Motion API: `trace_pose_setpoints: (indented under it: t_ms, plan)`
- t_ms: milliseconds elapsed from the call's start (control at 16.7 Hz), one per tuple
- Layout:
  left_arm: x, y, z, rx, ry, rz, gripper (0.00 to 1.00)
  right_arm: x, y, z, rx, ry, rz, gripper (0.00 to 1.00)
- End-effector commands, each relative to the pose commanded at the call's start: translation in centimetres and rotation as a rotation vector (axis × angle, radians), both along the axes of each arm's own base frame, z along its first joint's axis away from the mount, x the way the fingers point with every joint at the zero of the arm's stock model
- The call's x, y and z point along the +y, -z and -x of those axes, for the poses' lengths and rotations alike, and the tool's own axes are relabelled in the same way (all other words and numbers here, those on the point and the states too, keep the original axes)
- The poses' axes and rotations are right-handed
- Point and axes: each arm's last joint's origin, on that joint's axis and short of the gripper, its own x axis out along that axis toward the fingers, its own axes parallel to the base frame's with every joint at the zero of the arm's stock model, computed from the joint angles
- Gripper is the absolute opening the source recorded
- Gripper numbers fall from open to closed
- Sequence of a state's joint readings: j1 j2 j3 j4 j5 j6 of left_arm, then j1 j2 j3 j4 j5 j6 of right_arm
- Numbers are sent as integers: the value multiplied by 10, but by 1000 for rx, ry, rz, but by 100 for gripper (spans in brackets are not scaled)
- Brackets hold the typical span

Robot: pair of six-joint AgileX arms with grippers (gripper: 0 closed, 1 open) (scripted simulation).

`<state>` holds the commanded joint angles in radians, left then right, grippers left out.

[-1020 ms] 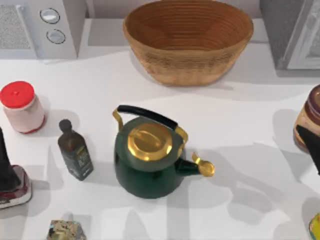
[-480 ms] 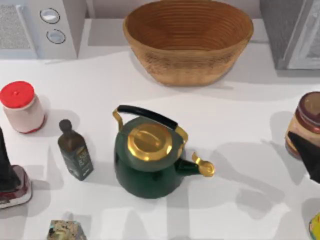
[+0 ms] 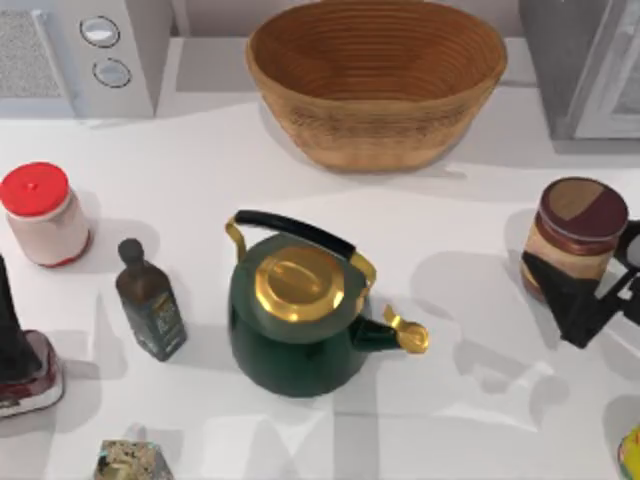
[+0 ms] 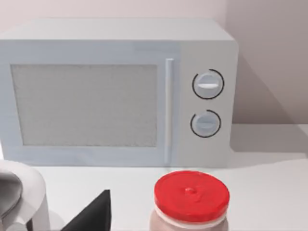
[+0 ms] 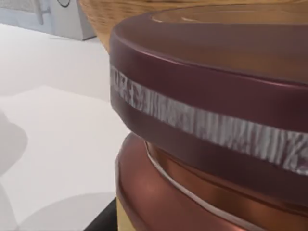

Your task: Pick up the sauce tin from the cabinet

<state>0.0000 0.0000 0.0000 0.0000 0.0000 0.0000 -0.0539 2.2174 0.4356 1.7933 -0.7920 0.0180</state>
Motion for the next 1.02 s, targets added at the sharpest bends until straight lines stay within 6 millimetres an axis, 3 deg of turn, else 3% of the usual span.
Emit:
trace_pose_setpoints:
  t_ms: [180,960,1020]
  plan:
    - [0,0,0,0,0,0,100,0,0,0,0,0,0,0]
    - [0,0,0,0,0,0,100,0,0,0,0,0,0,98]
    - [0,0,0,0,0,0,100,0,0,0,0,0,0,100]
